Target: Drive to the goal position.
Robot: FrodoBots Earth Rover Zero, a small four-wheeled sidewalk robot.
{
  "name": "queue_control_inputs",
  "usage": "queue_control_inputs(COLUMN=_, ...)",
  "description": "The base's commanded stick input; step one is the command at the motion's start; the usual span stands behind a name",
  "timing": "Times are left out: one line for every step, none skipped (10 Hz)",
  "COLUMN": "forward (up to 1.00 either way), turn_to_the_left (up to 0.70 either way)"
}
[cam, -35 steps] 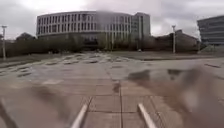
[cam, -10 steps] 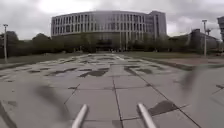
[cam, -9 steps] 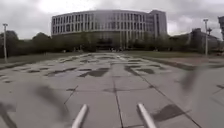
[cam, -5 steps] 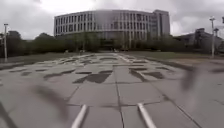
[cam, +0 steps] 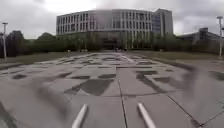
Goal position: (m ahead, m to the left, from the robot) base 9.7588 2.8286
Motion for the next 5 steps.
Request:
queue_control_inputs(forward=1.00, turn_to_the_left=0.00)
queue_control_inputs(forward=1.00, turn_to_the_left=0.00)
queue_control_inputs(forward=1.00, turn_to_the_left=0.00)
queue_control_inputs(forward=1.00, turn_to_the_left=0.00)
queue_control_inputs(forward=1.00, turn_to_the_left=0.00)
